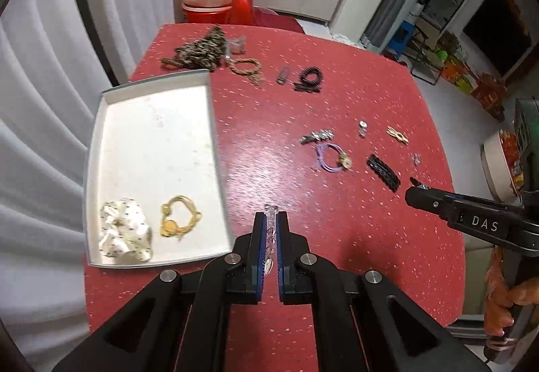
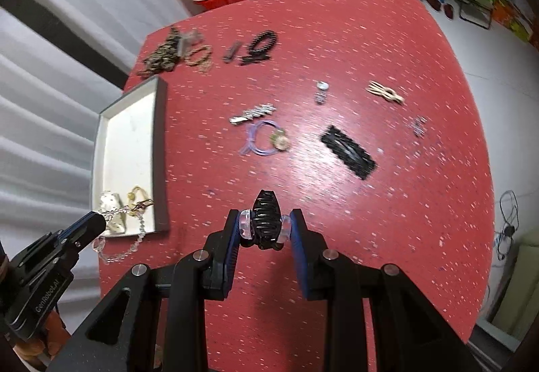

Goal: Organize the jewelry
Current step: 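Carry the bead strap with the left tool while the right tool carries the claw clip to the tray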

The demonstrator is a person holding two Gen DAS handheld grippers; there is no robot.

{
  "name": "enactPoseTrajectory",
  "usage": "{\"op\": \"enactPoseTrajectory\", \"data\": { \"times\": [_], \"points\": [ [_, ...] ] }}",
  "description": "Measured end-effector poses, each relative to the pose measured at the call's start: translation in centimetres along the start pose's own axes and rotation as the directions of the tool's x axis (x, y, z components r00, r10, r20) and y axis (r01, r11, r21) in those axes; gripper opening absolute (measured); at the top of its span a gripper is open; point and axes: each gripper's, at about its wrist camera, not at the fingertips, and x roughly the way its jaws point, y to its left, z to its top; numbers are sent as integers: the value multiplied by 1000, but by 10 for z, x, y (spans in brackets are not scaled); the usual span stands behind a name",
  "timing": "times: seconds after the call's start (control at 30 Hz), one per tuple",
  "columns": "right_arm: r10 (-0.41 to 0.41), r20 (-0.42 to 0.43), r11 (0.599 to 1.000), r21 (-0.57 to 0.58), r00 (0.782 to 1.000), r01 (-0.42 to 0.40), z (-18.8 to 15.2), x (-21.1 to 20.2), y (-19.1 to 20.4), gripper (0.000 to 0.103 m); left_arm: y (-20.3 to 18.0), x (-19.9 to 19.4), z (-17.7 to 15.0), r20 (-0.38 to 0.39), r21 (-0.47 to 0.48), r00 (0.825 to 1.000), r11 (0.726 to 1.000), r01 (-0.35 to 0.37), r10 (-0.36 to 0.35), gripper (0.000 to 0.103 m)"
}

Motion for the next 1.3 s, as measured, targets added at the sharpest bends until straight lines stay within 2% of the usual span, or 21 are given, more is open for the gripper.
{"op": "enactPoseTrajectory", "data": {
  "times": [0.37, 0.63, 0.9, 1.13, 1.3],
  "points": [
    [56, -1, 990, -127, 998, -56, 22, 14, 76, 32, 59, -17, 11, 52, -88, 998, 995, -42, 47, 7],
    [99, -12, 973, -207, 995, -99, 43, 33, 133, 32, 104, -15, 26, 79, -146, 994, 987, -70, 82, 7],
    [134, -56, 958, -246, 989, -144, 58, 68, 179, 31, 144, 13, 38, 79, -198, 991, 976, -89, 106, 7],
    [150, -98, 954, -248, 984, -171, 65, 105, 198, 31, 171, 49, 35, 52, -237, 991, 966, -108, 123, 7],
    [146, -119, 955, -244, 982, -171, 68, 137, 203, 31, 180, 76, 31, 28, -230, 992, 966, -114, 123, 7]
  ]
}}
